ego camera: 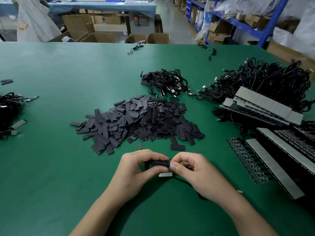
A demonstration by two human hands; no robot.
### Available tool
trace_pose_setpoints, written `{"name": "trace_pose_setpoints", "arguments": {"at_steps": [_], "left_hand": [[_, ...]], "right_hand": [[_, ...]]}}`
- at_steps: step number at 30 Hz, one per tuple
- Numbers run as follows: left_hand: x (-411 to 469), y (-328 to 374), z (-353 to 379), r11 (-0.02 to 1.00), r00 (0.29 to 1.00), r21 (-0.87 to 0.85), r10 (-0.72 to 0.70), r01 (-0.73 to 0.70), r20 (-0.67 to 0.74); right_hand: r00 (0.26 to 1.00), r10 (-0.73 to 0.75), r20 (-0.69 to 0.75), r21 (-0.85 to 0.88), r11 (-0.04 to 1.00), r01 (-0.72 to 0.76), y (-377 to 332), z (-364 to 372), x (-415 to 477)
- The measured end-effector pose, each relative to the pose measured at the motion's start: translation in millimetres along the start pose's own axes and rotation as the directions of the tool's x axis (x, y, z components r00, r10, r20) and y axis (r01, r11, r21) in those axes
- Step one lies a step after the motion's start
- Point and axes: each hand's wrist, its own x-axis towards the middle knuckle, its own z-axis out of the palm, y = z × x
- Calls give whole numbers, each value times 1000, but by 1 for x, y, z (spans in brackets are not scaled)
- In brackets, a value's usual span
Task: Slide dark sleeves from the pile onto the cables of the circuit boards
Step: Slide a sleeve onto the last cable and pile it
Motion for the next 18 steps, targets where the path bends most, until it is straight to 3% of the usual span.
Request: {"name": "trace_pose_setpoints", "arguments": {"at_steps": [6, 13, 18], "left_hand": [[1, 2, 2, 998, 997, 39, 61, -59, -38], [2, -1, -1, 995, 948, 85, 83, -60, -308], [1, 0, 3, 993, 946, 94, 101, -76, -307]], "right_hand": [[1000, -12, -9, 21, 1000, 12, 1, 0, 1], [998, 24, -52, 216, 976, -13, -2, -5, 2], [998, 27, -54, 218, 976, -15, -5, -2, 2]]}}
